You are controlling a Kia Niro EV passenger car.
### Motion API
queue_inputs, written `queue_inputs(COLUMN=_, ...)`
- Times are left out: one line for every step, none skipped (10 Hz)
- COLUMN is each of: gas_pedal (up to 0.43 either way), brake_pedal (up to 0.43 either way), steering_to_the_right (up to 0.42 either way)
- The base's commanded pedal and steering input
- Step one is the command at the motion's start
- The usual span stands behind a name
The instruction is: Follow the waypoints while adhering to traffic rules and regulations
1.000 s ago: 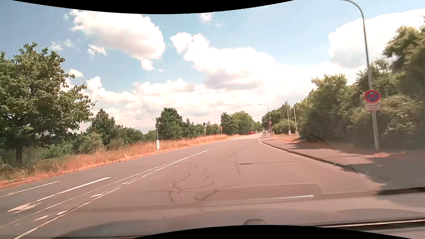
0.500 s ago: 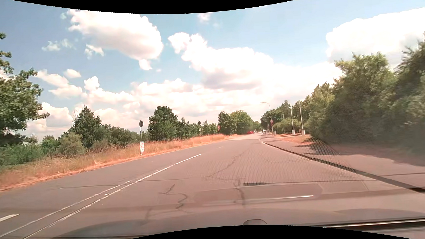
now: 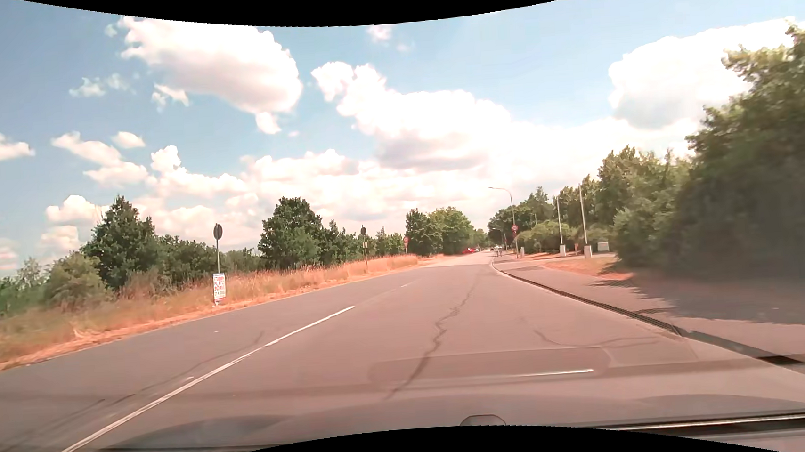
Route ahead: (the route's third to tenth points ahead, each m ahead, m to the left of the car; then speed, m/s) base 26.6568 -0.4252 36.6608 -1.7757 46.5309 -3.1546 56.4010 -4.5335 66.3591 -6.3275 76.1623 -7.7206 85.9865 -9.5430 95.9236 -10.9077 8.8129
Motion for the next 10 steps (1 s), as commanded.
queue_inputs(gas_pedal=0.138, brake_pedal=0.000, steering_to_the_right=0.014)
queue_inputs(gas_pedal=0.138, brake_pedal=0.000, steering_to_the_right=0.015)
queue_inputs(gas_pedal=0.138, brake_pedal=0.000, steering_to_the_right=0.015)
queue_inputs(gas_pedal=0.138, brake_pedal=0.000, steering_to_the_right=0.015)
queue_inputs(gas_pedal=0.138, brake_pedal=0.000, steering_to_the_right=0.015)
queue_inputs(gas_pedal=0.138, brake_pedal=0.000, steering_to_the_right=0.015)
queue_inputs(gas_pedal=0.138, brake_pedal=0.000, steering_to_the_right=0.015)
queue_inputs(gas_pedal=0.138, brake_pedal=0.000, steering_to_the_right=0.016)
queue_inputs(gas_pedal=0.138, brake_pedal=0.000, steering_to_the_right=0.016)
queue_inputs(gas_pedal=0.138, brake_pedal=0.000, steering_to_the_right=0.016)
